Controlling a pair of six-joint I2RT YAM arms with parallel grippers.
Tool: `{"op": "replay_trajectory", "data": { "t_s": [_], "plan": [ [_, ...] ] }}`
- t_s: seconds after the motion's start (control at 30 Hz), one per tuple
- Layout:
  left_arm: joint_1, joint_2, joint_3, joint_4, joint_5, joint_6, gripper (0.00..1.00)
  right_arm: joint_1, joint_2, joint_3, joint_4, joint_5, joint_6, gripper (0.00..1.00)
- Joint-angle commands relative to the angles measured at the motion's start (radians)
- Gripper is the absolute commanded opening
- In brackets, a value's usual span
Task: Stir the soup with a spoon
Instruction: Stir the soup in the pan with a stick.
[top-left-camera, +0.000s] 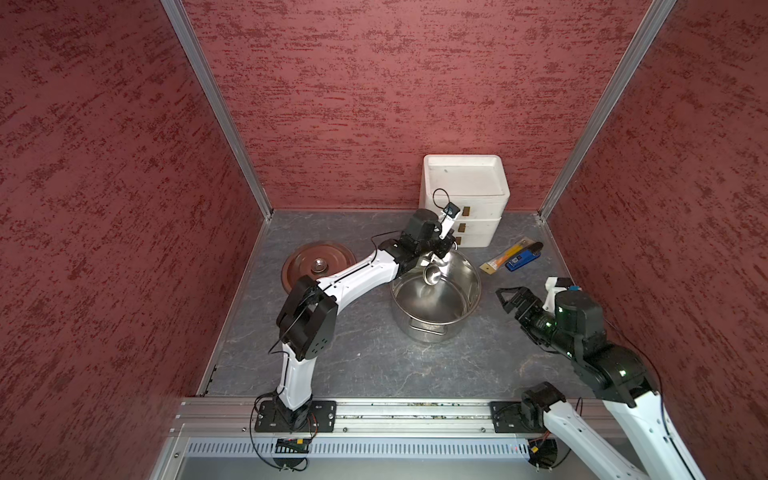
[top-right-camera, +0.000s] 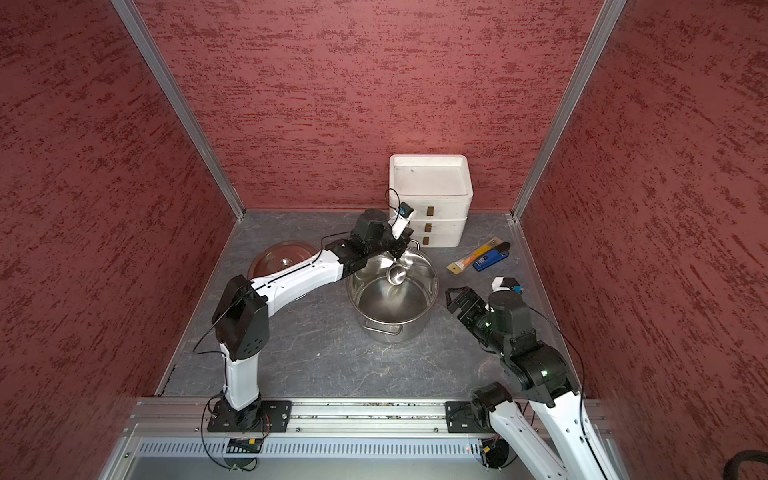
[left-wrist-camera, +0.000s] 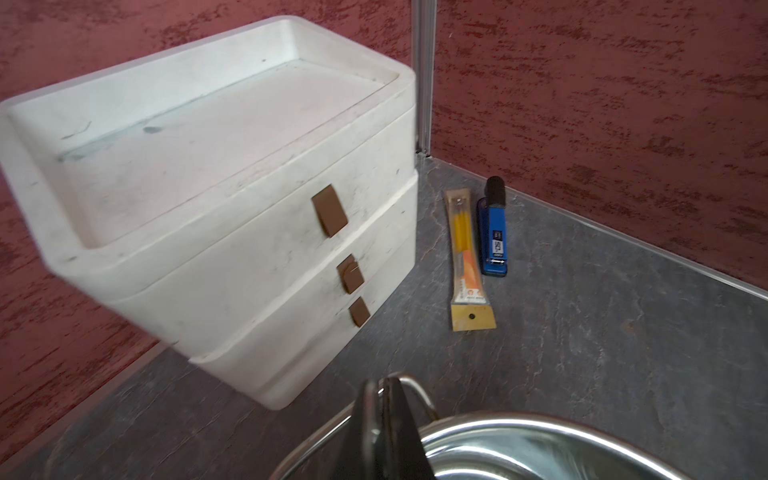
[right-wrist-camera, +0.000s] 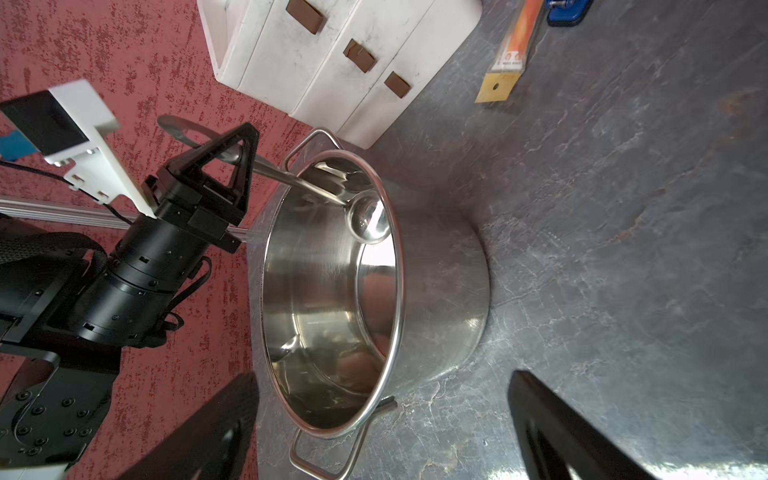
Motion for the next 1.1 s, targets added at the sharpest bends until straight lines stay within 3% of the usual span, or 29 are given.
{"op": "replay_trajectory", "data": {
  "t_s": [0.0, 0.2, 0.6, 0.87, 1.07],
  "plan": [
    [-0.044, 0.041, 0.067, 0.033, 0.039, 0.012, 0.0, 0.005, -0.011, 0.028, -0.017, 0.022, 0.0, 0.98],
    [-0.136, 0.01, 0.018, 0.024, 0.071, 0.011, 0.0, 0.004, -0.02, 0.02, -0.02, 0.022, 0.001, 0.98],
    [-0.272, -0.351, -0.414, -0.01, -0.029, -0.07, 0.0, 0.005, -0.017, -0.017, 0.019, -0.006, 0.008, 0.99],
    [-0.226, -0.518, -0.562, -0.082, -0.156, -0.076, 0.0, 0.005, 0.027, -0.013, 0.06, -0.037, -0.004, 0.98],
    [-0.112, -0.568, -0.606, -0.088, -0.184, -0.065, 0.0, 0.004, 0.053, 0.005, 0.073, -0.046, -0.015, 0.98]
  ]
}}
